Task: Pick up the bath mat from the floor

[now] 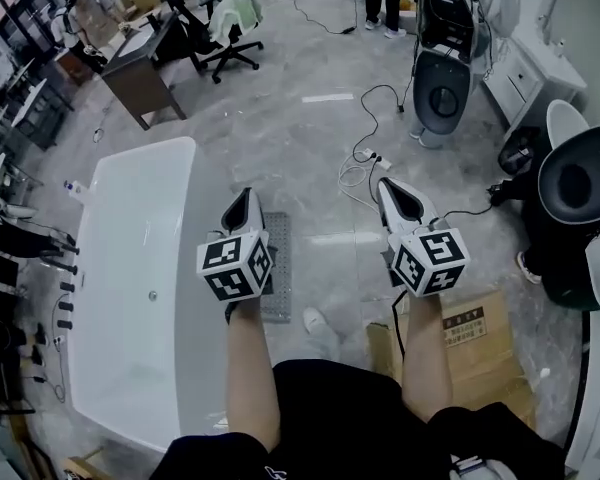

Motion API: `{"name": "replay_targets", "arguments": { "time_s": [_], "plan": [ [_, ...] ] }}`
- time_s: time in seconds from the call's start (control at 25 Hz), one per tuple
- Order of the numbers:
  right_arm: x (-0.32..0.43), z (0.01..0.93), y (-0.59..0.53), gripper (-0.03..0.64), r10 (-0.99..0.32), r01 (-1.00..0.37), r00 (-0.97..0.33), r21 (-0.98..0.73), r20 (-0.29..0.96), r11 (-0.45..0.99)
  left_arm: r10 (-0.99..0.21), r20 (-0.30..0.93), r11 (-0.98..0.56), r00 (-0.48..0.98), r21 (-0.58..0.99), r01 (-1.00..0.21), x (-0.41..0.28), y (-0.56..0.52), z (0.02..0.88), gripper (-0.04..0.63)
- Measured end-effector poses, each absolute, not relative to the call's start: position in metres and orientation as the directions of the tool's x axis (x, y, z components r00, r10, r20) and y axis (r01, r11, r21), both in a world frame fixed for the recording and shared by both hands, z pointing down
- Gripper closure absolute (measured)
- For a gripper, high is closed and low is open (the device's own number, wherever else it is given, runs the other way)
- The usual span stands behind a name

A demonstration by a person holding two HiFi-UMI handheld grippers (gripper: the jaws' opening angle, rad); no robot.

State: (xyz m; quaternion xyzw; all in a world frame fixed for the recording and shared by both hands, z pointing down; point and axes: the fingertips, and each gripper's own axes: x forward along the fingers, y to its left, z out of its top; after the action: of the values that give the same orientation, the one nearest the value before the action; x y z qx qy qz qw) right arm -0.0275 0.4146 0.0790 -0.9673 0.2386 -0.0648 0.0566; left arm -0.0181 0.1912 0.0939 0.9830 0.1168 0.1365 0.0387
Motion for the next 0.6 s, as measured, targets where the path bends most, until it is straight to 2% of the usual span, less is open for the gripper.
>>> {"name": "replay_targets", "arguments": {
  "time_s": [0.32, 0.6],
  "plan": [
    [0.059, 0.083, 0.375, 0.614, -0.467, -0.453, 0.876, -0.128, 0.121, -0.882, 0.252, 0.283, -0.966, 0.925, 0.138, 0.22, 0.068, 0.159, 0.11, 0.6],
    [0.105, 0.083, 0.367, 0.614, -0.471, -0.456, 0.873, -0.129, 0.128, -0.88, 0.246, 0.286, -0.966, 0.926, 0.147, 0.212, 0.11, 0.149, 0.111, 0.6]
  ]
}}
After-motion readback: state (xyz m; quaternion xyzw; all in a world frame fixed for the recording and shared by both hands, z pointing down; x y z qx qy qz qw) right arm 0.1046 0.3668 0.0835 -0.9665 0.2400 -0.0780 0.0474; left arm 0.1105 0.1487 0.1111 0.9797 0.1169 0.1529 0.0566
